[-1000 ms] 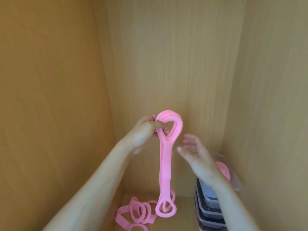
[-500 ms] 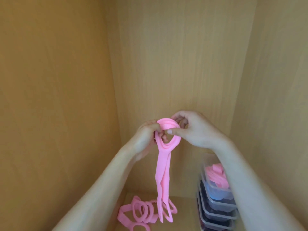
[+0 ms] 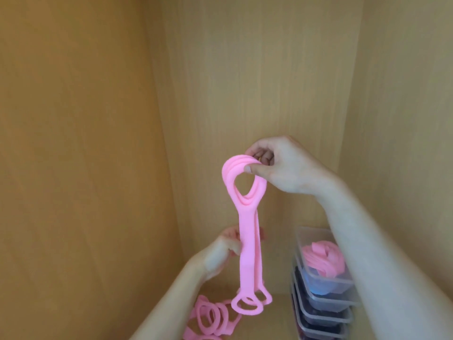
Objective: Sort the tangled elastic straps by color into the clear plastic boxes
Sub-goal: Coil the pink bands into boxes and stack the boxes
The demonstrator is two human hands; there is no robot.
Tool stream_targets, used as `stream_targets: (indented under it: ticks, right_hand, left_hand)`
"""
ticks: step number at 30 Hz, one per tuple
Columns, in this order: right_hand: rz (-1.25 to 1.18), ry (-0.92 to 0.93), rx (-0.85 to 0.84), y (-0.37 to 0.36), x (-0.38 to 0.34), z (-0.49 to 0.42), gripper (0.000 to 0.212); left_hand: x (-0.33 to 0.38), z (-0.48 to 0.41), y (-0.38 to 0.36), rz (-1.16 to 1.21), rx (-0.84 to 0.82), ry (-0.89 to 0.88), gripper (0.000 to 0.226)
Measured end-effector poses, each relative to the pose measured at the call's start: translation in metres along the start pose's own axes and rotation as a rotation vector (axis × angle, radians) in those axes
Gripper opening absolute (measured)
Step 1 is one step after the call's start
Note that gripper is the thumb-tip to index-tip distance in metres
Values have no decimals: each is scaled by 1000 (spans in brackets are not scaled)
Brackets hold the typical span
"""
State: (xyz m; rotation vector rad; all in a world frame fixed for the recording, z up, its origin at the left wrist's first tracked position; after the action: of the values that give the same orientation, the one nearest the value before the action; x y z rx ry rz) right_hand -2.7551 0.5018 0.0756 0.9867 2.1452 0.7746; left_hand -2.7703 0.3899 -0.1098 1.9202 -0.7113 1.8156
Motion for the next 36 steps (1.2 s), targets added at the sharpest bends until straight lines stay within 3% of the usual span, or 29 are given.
stream_targets:
  ticks: [7, 13, 17, 21, 24, 29, 32, 36]
  right_hand:
    - [25, -65, 55, 15, 16, -7, 11]
    - [29, -135, 110, 20, 41, -8, 11]
    - [22, -294, 141, 16, 78, -1, 17]
    - [262, -502, -36, -13, 115, 24, 15]
    - [226, -568, -177, -54, 120, 51, 7]
    - [-82, -656, -344, -123, 112, 102, 17]
    - [-536, -808, -410, -168, 91, 137, 21]
    - [-1198, -989, -410, -222, 47, 172, 23]
  left_hand:
    - [-20, 0, -12, 215, 37, 11, 45]
    - [-28, 13, -12, 380, 79, 31, 39]
    - [-23, 25, 13, 311, 252, -30, 41]
    - [4, 32, 39, 317, 349, -145, 50]
    - [37, 35, 38, 356, 285, -218, 56]
    - [77, 32, 43, 346, 268, -319, 41]
    - [86, 29, 47, 290, 327, -355, 24]
    - [84, 22, 48, 324, 413, -363, 30]
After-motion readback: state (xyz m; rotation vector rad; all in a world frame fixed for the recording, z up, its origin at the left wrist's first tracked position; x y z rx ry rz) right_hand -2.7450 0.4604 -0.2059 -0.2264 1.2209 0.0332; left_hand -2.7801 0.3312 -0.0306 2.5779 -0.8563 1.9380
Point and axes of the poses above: each hand's wrist, its own z-axis away from the middle knuckle, its own y-axis out of the back of the hand, x = y × z, the point moved 8 cm from there along -z, towards the middle knuckle, and after that the axes turned 10 degrees about z, right-handed, at the moved point
